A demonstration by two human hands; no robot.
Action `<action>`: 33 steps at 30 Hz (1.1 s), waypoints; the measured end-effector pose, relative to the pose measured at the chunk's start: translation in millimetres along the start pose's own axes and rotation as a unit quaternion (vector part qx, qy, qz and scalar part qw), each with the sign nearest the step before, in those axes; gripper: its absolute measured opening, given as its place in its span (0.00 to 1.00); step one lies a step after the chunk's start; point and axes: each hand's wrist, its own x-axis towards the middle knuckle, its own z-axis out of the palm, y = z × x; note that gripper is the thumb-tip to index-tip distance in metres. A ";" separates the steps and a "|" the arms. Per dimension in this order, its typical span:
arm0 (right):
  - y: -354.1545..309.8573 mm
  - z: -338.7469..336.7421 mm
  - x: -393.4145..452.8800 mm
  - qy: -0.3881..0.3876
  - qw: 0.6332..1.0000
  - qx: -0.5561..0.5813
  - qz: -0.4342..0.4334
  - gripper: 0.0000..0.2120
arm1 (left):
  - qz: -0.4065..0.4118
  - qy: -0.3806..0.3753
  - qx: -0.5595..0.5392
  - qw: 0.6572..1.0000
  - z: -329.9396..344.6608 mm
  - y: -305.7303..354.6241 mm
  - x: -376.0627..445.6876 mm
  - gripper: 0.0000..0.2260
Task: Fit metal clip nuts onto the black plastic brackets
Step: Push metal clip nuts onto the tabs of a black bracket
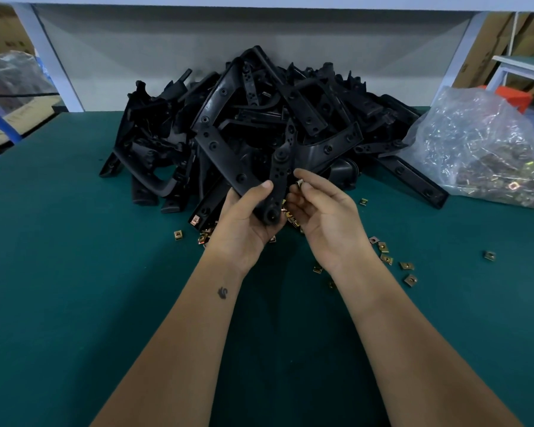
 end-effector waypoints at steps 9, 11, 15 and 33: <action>1.9 4.8 -2.7 0.012 0.999 0.030 -0.028 0.07 | 0.007 -0.008 0.043 0.999 -3.7 -1.7 0.6 0.24; 2.8 6.0 -3.1 0.017 0.999 0.038 -0.023 0.07 | 0.010 -0.016 0.038 0.999 -5.7 -3.1 1.5 0.24; 6.9 8.2 -3.7 0.032 0.998 0.054 -0.014 0.06 | 0.010 -0.035 0.024 0.999 -7.3 -4.7 2.8 0.23; 9.5 30.3 9.3 0.017 0.997 -0.004 0.076 0.07 | 0.042 0.015 -0.017 0.999 -12.0 0.7 6.1 0.20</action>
